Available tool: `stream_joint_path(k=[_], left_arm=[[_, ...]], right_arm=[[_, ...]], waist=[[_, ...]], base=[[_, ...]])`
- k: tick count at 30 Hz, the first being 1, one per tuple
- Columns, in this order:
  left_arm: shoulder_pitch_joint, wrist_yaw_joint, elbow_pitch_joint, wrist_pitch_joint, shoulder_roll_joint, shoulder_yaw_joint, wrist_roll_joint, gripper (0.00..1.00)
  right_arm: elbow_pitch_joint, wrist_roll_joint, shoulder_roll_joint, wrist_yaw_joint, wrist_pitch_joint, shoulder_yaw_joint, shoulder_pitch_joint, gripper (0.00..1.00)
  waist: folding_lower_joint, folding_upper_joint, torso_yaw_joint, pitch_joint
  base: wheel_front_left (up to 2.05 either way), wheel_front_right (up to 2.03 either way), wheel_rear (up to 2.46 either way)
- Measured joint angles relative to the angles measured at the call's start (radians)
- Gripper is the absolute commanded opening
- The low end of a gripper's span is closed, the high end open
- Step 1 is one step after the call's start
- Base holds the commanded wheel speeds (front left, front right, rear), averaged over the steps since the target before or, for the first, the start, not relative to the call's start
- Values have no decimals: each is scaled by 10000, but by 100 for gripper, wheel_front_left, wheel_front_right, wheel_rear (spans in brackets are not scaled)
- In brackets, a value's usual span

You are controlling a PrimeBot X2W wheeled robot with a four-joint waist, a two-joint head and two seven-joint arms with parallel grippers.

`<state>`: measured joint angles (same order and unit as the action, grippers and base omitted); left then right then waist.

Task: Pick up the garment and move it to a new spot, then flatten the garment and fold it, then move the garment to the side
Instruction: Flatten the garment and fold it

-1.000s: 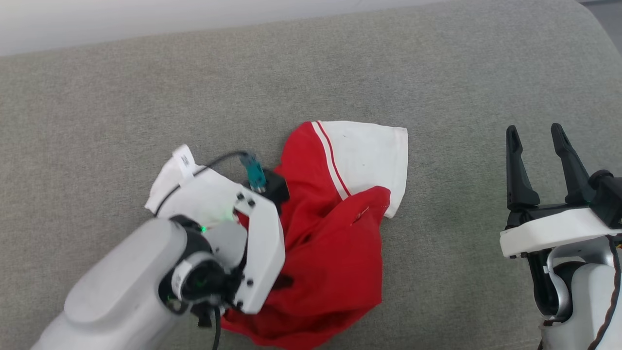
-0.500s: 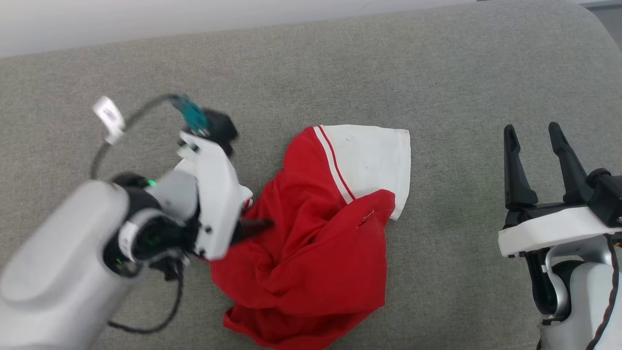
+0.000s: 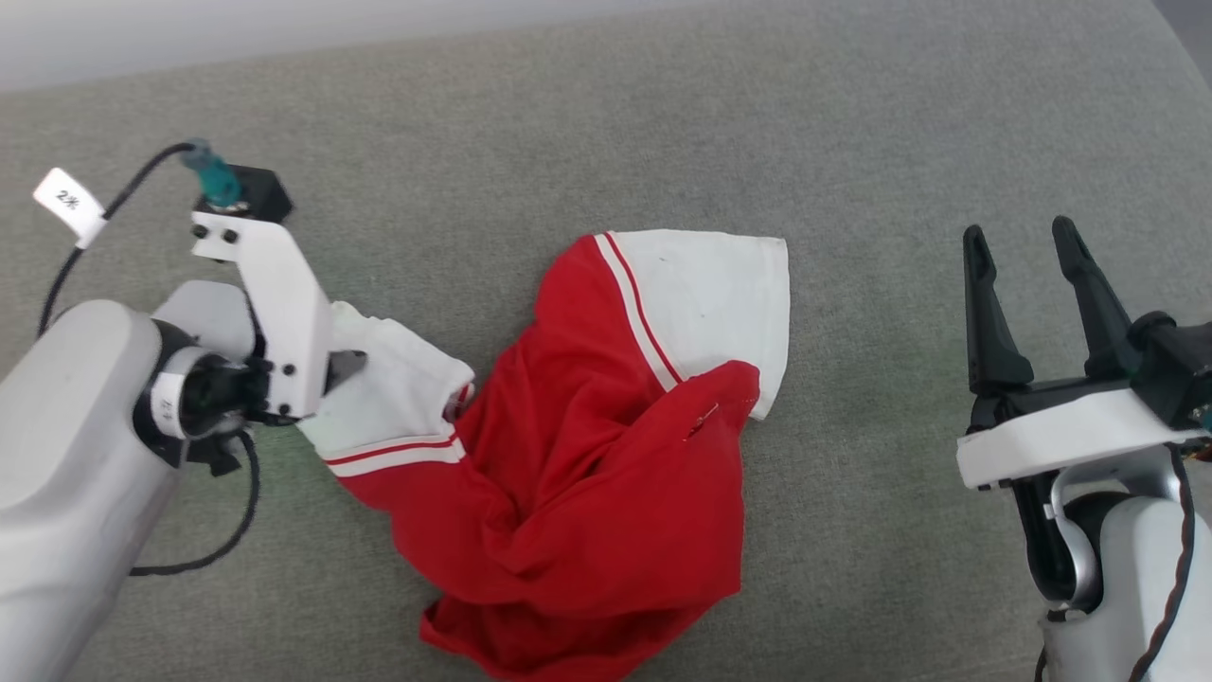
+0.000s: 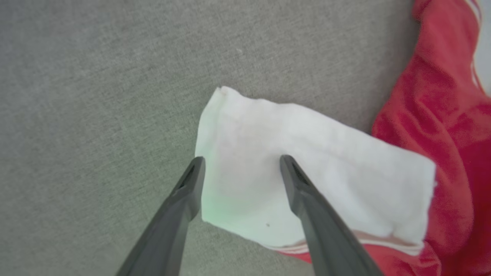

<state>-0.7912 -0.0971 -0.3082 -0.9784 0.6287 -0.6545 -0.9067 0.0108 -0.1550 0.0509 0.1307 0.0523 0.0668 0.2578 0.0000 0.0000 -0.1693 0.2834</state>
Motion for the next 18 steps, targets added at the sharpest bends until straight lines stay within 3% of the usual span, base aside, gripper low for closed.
stream_joint_path(k=[8, 9, 10, 11, 18], left_arm=[[-234, 399, -1998, 625, -305, 52, 82, 100], [-262, 416, -2186, 614, -353, 105, -19, 83], [-313, 437, -2336, 604, -401, 153, -123, 18], [-381, 437, -2489, 610, -441, 180, -136, 0], [-750, 537, -2905, 926, -341, 180, 21, 0]], right_arm=[[123, 10, 54, 0, -56, -69, 188, 100], [128, 10, 59, 0, -77, -59, 191, 100], [140, 10, 69, 0, -81, -42, 192, 100], [151, 10, 69, 0, -81, -31, 193, 100], [219, 67, 90, 0, -163, 142, 195, 100]], waist=[[0, 0, -228, 400], [0, 0, -240, 439], [0, 0, -242, 471], [0, 0, -233, 494], [0, 0, -3, 511]], base=[[0, 0, 0], [0, 0, 0], [0, 0, 0], [0, 0, 0], [0, 0, 0]])
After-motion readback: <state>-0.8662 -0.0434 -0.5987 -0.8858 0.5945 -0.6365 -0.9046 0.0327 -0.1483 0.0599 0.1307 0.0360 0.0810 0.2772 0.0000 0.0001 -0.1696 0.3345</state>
